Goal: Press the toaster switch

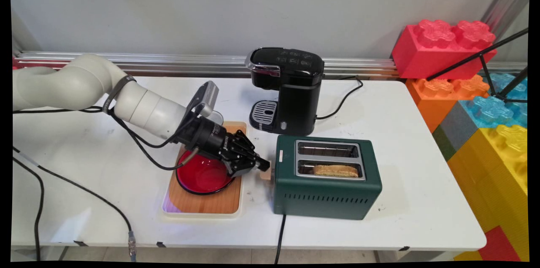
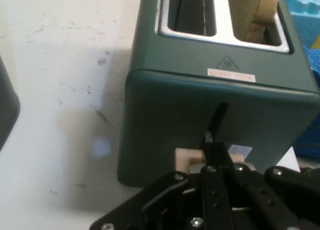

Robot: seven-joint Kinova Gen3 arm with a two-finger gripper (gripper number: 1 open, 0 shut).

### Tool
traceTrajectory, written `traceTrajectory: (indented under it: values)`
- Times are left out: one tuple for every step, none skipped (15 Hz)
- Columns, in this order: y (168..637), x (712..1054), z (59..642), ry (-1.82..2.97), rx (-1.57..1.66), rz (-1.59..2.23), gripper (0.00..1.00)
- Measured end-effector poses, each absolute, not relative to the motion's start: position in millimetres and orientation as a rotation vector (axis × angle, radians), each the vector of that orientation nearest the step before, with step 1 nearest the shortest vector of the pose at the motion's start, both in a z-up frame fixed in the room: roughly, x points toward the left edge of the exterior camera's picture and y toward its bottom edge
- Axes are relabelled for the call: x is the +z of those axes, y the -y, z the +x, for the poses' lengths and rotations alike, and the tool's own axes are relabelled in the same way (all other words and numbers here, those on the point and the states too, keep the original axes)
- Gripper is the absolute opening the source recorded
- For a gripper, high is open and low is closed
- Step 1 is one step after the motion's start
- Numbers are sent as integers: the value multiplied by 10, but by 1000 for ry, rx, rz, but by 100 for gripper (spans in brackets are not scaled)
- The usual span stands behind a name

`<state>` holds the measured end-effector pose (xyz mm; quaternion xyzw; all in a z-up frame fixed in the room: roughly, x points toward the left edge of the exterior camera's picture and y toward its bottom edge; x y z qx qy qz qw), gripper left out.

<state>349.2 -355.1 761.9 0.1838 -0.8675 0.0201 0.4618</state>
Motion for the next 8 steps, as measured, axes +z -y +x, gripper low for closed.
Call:
traceTrajectory:
  values:
    - [3553, 7611, 3490, 2134, 50, 453, 0]
    - [3555, 7601, 3488, 2136, 50, 454, 0]
    - [3557, 7591, 3488, 2137, 51, 456, 0]
    - [3557, 7582, 3490, 2138, 52, 458, 0]
    - [3560, 7572, 3488, 2140, 52, 459, 0]
    - [3562, 7562, 3488, 2141, 52, 461, 0]
    - [3563, 7557, 3488, 2142, 53, 461, 0]
    - [3564, 7549, 3488, 2143, 54, 463, 0]
